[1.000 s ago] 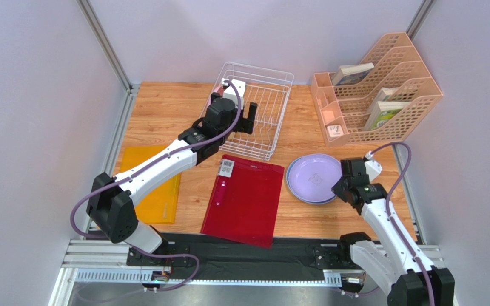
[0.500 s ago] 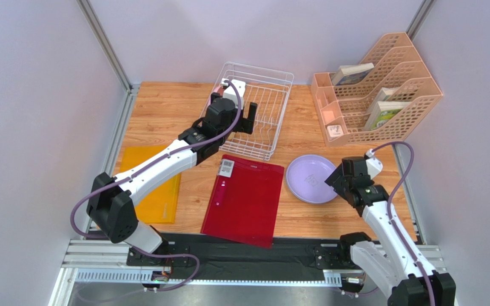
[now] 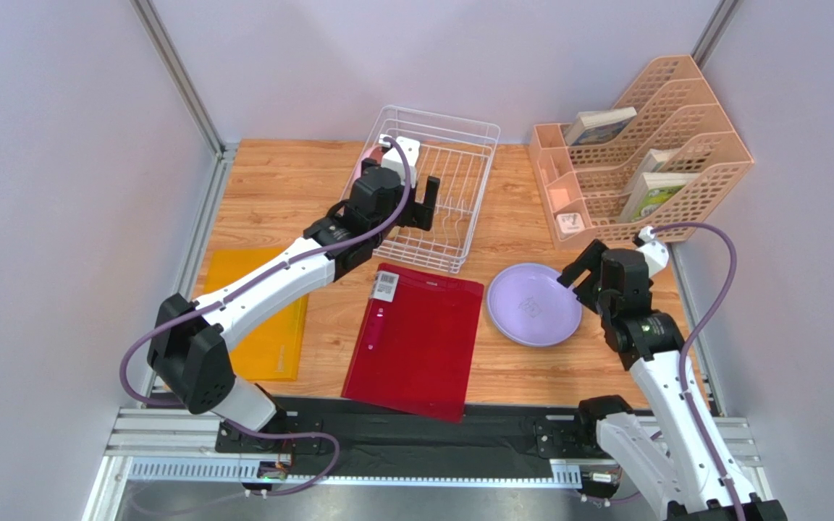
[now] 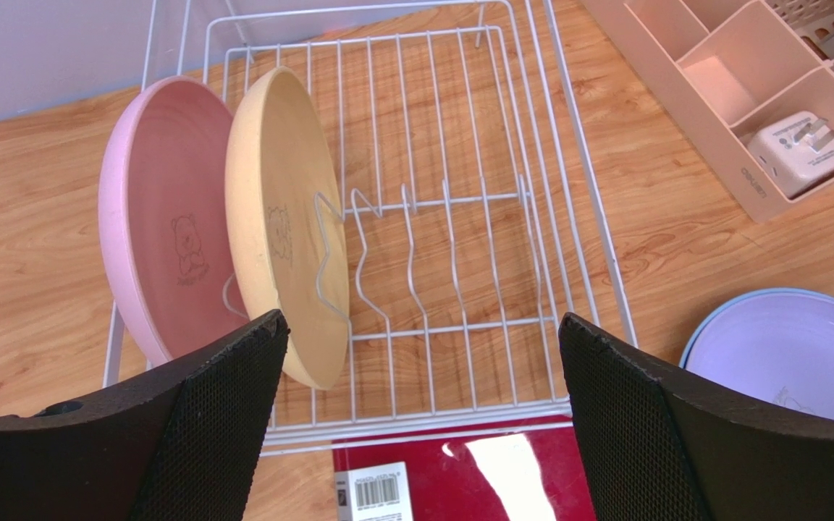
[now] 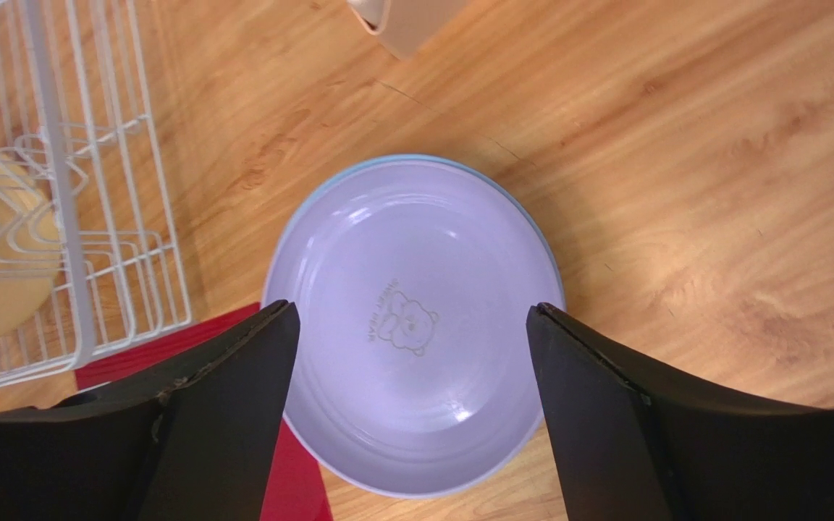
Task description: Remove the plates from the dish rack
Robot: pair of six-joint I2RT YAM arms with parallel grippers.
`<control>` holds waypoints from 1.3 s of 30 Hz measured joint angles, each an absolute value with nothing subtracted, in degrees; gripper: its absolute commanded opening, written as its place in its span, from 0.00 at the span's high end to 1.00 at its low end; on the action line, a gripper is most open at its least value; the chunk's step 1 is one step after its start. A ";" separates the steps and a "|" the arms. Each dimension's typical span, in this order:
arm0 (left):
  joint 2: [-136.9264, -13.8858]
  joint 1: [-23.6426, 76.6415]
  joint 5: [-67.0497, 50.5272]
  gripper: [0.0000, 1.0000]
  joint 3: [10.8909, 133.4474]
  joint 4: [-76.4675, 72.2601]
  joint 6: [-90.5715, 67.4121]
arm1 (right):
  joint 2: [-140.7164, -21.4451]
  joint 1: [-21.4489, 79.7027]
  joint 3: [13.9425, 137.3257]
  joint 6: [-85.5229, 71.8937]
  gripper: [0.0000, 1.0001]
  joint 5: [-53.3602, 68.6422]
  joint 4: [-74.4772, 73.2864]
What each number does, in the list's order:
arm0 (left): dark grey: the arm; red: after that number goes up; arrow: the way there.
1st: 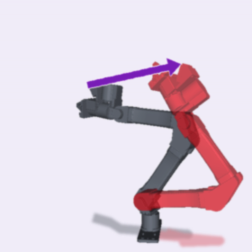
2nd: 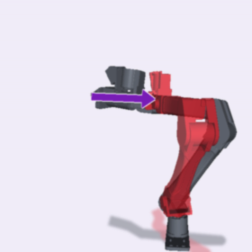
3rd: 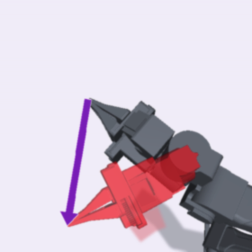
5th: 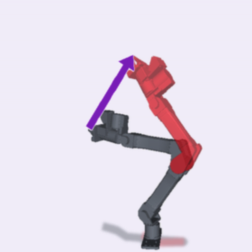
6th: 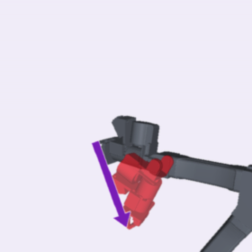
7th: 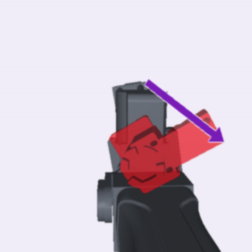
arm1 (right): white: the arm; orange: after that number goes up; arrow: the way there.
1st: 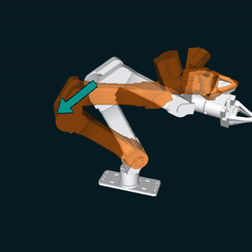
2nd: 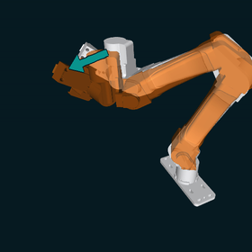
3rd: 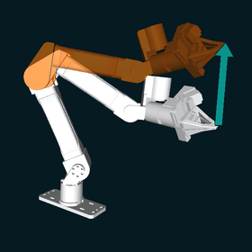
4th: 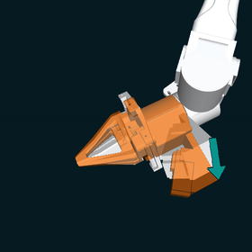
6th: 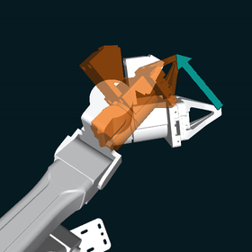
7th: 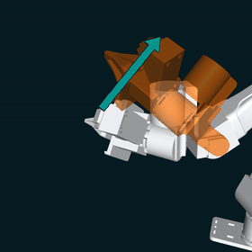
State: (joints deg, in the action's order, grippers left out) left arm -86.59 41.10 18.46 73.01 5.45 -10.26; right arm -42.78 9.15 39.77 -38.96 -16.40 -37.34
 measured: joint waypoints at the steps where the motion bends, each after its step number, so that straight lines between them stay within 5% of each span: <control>1: -86.59 41.10 18.37 0.01 73.01 5.43 -10.28 | -42.83 9.13 40.27 -38.33 0.16 -16.10 -36.47; 19: -84.01 40.40 9.96 0.00 74.70 4.62 -10.81 | -59.13 19.46 55.53 -30.41 0.13 -12.03 -20.49; 39: -81.52 40.38 21.65 0.00 73.43 0.99 -7.27 | -67.46 25.50 59.59 -21.56 0.13 -16.95 -13.41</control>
State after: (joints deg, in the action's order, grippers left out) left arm -81.52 40.38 21.65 73.43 0.99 -7.27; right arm -67.46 25.50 59.59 -21.56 -16.95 -13.41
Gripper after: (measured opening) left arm 0.993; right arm 0.873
